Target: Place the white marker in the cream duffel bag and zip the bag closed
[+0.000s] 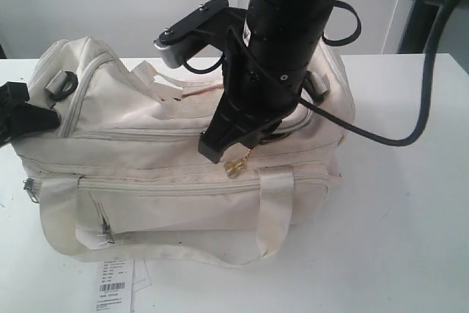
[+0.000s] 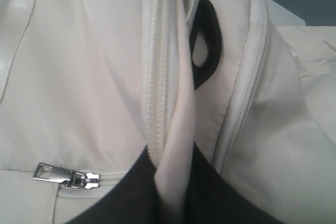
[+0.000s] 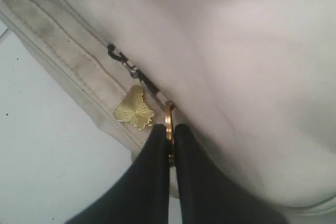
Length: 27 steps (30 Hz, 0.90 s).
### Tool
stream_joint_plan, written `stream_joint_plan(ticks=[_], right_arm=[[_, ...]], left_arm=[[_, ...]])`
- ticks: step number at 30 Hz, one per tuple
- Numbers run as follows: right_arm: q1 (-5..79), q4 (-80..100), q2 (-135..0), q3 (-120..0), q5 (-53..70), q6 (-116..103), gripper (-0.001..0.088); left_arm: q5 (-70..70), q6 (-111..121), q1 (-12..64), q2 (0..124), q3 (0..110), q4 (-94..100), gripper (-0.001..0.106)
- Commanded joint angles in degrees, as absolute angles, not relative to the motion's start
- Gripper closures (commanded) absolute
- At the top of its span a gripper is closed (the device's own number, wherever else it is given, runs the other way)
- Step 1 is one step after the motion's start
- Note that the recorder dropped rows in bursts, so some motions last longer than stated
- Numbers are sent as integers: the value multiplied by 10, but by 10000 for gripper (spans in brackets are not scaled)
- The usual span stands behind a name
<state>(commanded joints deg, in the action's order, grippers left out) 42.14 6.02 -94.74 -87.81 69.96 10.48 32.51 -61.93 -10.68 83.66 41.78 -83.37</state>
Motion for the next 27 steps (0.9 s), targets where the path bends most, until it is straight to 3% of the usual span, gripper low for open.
stream_joint_plan(ticks=[27], right_arm=[[384,63,-923,-878,700,124,868]], left_arm=[[326,-624,-107,837,418,-834,1053]])
